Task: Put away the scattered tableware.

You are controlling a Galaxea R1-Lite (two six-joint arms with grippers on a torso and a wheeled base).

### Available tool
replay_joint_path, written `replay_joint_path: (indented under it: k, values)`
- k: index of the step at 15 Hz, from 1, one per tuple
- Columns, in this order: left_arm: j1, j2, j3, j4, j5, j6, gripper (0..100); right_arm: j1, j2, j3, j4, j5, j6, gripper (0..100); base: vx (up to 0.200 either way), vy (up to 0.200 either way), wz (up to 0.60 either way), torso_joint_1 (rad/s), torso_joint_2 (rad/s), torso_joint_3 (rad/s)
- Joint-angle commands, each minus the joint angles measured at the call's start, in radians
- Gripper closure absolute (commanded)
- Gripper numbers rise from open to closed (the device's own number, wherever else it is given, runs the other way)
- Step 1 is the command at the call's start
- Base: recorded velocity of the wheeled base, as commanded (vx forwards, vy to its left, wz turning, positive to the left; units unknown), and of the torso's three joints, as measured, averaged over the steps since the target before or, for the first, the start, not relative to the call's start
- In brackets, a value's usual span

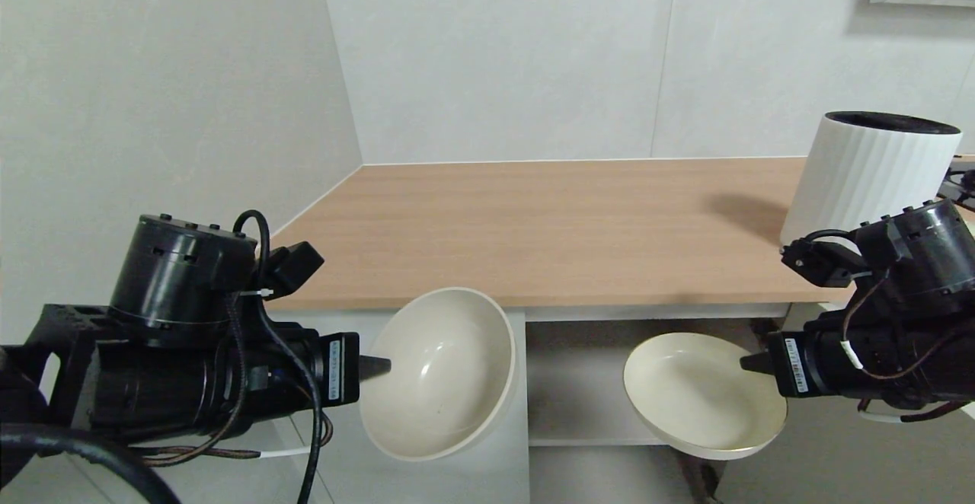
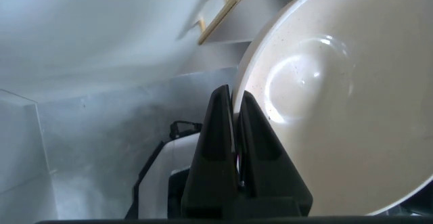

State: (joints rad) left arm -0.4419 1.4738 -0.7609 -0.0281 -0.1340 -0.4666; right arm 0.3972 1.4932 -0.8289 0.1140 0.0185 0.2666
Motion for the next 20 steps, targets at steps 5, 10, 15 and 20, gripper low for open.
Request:
replay_joint_path:
  k: [5,10,15,20]
  values:
    - [0.000,0.010,0.000,0.000,-0.001,0.000,100,0.000,0.010,0.007,0.001,0.000,0.000,100,0.000,0.000,0.00,-0.165,0.47,0.293]
    - [0.000,0.011,0.000,0.000,-0.004,0.000,100,0.000,0.015,0.008,0.001,0.000,-0.001,100,0.000,0.000,0.00,-0.139,0.46,0.314]
    - [0.000,0.022,0.000,-0.001,-0.001,-0.001,100,0.002,0.022,0.010,0.001,0.000,-0.001,100,0.000,0.000,0.00,-0.050,0.24,0.182]
    - [0.002,0.052,0.000,0.000,-0.006,-0.001,100,0.029,0.098,0.037,0.001,-0.003,-0.070,100,0.000,0.000,0.00,-0.001,0.01,0.010]
